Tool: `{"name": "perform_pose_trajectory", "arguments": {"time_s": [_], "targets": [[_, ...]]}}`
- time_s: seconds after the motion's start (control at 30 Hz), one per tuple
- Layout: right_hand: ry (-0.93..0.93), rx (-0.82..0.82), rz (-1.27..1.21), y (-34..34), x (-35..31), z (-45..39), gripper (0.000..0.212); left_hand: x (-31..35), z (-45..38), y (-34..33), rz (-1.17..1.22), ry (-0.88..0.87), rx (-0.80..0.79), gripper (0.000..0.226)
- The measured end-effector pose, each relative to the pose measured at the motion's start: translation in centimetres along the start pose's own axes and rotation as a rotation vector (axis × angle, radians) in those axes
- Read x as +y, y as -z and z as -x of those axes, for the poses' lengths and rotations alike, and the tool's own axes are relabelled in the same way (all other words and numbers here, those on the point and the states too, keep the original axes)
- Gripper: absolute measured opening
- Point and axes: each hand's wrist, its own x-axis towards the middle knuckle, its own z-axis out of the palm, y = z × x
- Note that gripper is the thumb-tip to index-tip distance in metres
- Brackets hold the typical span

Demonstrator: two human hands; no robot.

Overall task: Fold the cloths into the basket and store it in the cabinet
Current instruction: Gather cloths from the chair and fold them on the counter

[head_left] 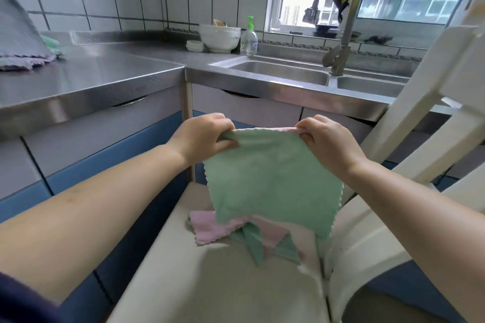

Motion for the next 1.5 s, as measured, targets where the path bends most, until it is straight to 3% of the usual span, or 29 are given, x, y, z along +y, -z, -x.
{"name": "perform_pose_trajectory", "arguments": {"time_s": [0.1, 0.2, 0.33, 0.43, 0.6, 0.8, 0.97, 1.03, 1.17, 1.27, 1.5], "targets": [[-0.005, 0.009, 0.000, 0.8, -0.5, -0.7, 0.024, 0.1, -0.7, 1.6, 0.109, 0.151, -0.025, 0.026], [-0.055, -0.032, -0.029, 1.7, -1.1, -1.5, 0.021, -0.2, -1.2, 3.2, 0.471, 0.419, -0.061, 0.021], [-0.108, 0.026, 0.034, 2.8, -1.7, -2.5, 0.022, -1.9, -0.4, 4.7, 0.792, 0.608, 0.058, 0.023], [-0.126, 0.037, 0.086, 2.9, -2.5, -3.4, 0.023, -3.0, 0.2, 5.4, 0.803, 0.658, 0.107, 0.028], [-0.137, 0.021, -0.050, 2.5, -3.9, -3.2, 0.021, -3.4, 1.9, 7.0, 0.717, 0.661, 0.175, 0.015], [-0.168, 0.020, -0.426, 0.9, -6.4, 4.0, 0.015, -2.1, 10.3, 8.6, 0.836, 0.644, -0.053, 0.019], [-0.171, -0.249, -0.536, -3.7, -6.8, 13.7, 0.006, 0.6, 20.7, 5.9, 0.774, 0.711, -0.321, 0.059], [-0.160, -0.364, -0.536, -5.5, -6.7, 17.2, 0.007, 2.0, 24.0, 4.2, 0.800, 0.766, -0.423, 0.052], [-0.145, -0.641, -0.473, -7.9, -6.6, 23.1, 0.011, 4.4, 29.4, 0.8, 0.856, 0.893, -0.615, 0.013], [-0.151, -0.770, -0.458, -8.8, -6.8, 25.7, 0.019, 5.5, 31.5, -0.3, 0.867, 0.993, -0.711, 0.015], [-0.241, -0.881, -0.515, -9.4, -6.7, 26.8, 0.015, 6.0, 33.1, -1.0, 0.886, 1.088, -0.716, 0.010]]}}
